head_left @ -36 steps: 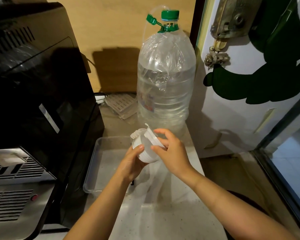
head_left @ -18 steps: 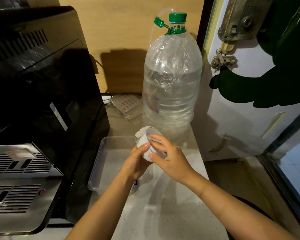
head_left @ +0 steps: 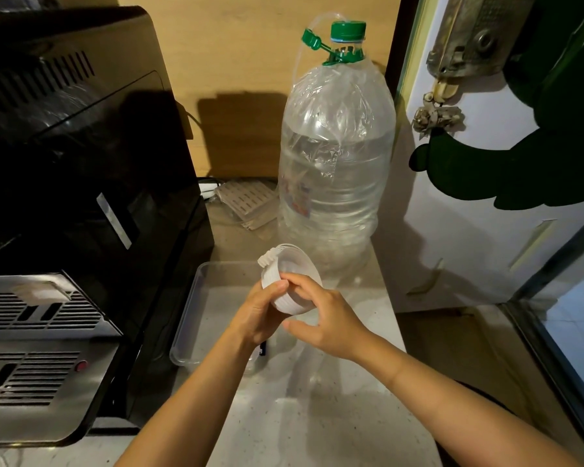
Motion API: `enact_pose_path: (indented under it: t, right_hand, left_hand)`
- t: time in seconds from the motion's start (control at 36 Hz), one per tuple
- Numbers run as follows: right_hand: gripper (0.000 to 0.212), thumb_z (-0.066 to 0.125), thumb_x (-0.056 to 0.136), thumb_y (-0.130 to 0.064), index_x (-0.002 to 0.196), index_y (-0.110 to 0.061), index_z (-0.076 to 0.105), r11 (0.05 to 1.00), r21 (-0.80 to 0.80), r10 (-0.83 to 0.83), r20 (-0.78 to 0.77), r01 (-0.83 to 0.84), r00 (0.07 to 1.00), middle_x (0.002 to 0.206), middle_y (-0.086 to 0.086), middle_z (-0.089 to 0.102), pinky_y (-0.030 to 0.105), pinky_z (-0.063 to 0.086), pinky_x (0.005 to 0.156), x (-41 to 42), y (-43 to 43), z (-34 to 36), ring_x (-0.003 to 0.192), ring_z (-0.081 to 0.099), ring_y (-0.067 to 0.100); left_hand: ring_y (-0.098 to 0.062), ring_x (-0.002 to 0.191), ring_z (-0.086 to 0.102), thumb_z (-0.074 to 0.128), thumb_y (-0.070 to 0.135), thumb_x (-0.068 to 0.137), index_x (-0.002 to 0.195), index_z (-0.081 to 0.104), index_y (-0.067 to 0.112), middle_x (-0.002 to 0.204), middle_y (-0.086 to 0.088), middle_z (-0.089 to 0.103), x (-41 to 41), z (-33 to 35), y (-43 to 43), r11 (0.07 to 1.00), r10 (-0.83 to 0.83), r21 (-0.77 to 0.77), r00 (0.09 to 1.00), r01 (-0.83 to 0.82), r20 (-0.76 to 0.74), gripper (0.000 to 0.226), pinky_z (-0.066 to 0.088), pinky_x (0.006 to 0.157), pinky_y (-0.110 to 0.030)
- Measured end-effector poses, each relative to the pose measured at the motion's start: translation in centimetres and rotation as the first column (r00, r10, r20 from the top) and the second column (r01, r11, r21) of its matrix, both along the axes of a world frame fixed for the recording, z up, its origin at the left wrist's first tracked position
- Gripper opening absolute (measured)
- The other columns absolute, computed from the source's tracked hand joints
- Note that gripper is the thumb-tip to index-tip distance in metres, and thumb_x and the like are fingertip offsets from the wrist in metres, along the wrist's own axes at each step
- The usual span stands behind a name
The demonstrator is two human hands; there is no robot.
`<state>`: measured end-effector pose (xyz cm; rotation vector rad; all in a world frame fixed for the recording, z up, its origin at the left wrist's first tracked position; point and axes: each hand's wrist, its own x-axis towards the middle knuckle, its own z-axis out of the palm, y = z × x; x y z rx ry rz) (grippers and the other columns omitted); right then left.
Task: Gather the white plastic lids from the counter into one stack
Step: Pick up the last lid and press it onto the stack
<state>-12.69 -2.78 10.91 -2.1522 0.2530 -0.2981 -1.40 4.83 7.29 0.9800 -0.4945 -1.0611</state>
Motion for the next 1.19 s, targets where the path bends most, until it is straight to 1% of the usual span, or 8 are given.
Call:
enact_pose_path:
  t: [0.19, 0.31, 0.5, 0.67, 0.75, 0.86, 1.0, 1.19]
  right_hand:
    - [0.067, 0.070, 0.076, -0.014, 0.135, -0.022, 0.039, 0.998, 0.064, -0.004, -0.004, 0.004, 1.000, 0.132, 0.005, 0.056, 0.029, 0.046, 0.099, 1.1, -0.5, -0.1, 0.120, 0.053, 0.017]
    - [0.070, 0.071, 0.076, -0.010, 0.135, -0.021, 0.036, 0.995, 0.094, -0.042, 0.020, 0.040, 0.999, 0.131, 0.007, 0.055, 0.025, 0.047, 0.091, 2.3, -0.2, -0.4, 0.115, 0.056, 0.021]
    - [0.064, 0.067, 0.076, -0.004, 0.132, -0.020, 0.041, 0.990, 0.125, -0.072, 0.055, 0.064, 0.996, 0.121, 0.013, 0.062, 0.031, 0.055, 0.081, 5.3, 0.0, -0.7, 0.102, 0.063, 0.026]
    - [0.051, 0.069, 0.079, -0.004, 0.125, -0.012, 0.048, 0.946, 0.322, -0.060, 0.072, 0.033, 0.996, 0.120, 0.008, 0.061, 0.022, 0.049, 0.086, 7.3, -0.1, 0.1, 0.107, 0.059, 0.016]
    - [0.046, 0.065, 0.079, 0.004, 0.119, -0.012, 0.050, 0.900, 0.432, -0.083, 0.044, 0.056, 0.996, 0.109, 0.007, 0.061, 0.014, 0.049, 0.075, 8.4, -0.3, 0.1, 0.098, 0.058, 0.016]
    - [0.035, 0.058, 0.083, 0.006, 0.112, -0.013, 0.051, 0.744, 0.664, -0.087, -0.009, 0.071, 0.996, 0.093, 0.000, 0.062, 0.025, 0.048, 0.074, 9.6, -0.3, -0.2, 0.083, 0.058, 0.013]
    - [0.024, 0.048, 0.087, 0.006, 0.086, -0.017, 0.054, 0.589, 0.802, -0.021, -0.104, 0.096, 0.994, 0.086, 0.003, 0.056, 0.024, 0.043, 0.063, 11.5, -0.2, -1.6, 0.074, 0.053, 0.015]
    - [0.019, 0.047, 0.091, 0.002, 0.084, -0.011, 0.059, 0.726, 0.669, 0.073, -0.310, 0.163, 0.948, 0.076, 0.000, 0.056, 0.018, 0.044, 0.055, 14.1, 0.0, -3.7, 0.067, 0.053, 0.010]
  left_hand:
    - [-0.020, 0.080, 0.069, 0.084, 0.040, 0.045, 0.095, 0.062, 0.007, 0.078, -0.005, 0.073, 0.7, -0.2, 0.0, 0.990, 0.103, 0.093, 0.993, -0.108, 0.050, 0.064, 0.058, 0.069, -0.028]
    - [-0.026, 0.094, 0.062, 0.074, 0.031, 0.061, 0.125, 0.047, -0.003, 0.096, -0.012, 0.063, 0.9, 0.2, -0.1, 0.956, 0.261, 0.129, 0.965, -0.263, 0.039, 0.077, 0.054, 0.080, -0.035]
    - [-0.010, 0.073, 0.068, 0.064, 0.037, 0.064, 0.123, 0.049, 0.010, 0.095, -0.007, 0.064, 2.0, 0.9, 0.9, 0.941, 0.286, 0.150, 0.949, -0.304, 0.129, 0.067, 0.054, 0.058, -0.022]
    - [-0.026, 0.110, 0.056, 0.054, 0.047, 0.077, 0.133, 0.042, 0.020, 0.130, -0.016, 0.055, 3.7, 1.2, 3.4, 0.902, 0.327, 0.214, 0.917, -0.375, 0.229, 0.063, 0.045, 0.091, -0.039]
    - [-0.023, 0.116, 0.053, 0.049, 0.045, 0.080, 0.136, 0.040, 0.022, 0.134, -0.012, 0.051, 4.1, 1.1, 4.7, 0.885, 0.356, 0.222, 0.902, -0.410, 0.246, 0.061, 0.043, 0.092, -0.035]
    - [-0.025, 0.120, 0.051, 0.055, 0.041, 0.081, 0.135, 0.042, 0.025, 0.135, -0.006, 0.051, 4.5, 0.6, 5.9, 0.855, 0.390, 0.261, 0.887, -0.449, 0.247, 0.058, 0.042, 0.102, -0.042]
    - [-0.028, 0.110, 0.056, 0.052, 0.026, 0.090, 0.129, 0.045, 0.018, 0.130, -0.014, 0.053, 5.4, -0.6, 6.9, 0.779, 0.445, 0.358, 0.855, -0.516, 0.266, 0.040, 0.052, 0.080, -0.036]
    - [-0.023, 0.091, 0.058, 0.052, 0.013, 0.091, 0.127, 0.046, 0.004, 0.100, -0.007, 0.058, 6.2, -1.9, 6.7, 0.678, 0.450, 0.492, 0.838, -0.546, 0.309, 0.038, 0.053, 0.067, -0.032]
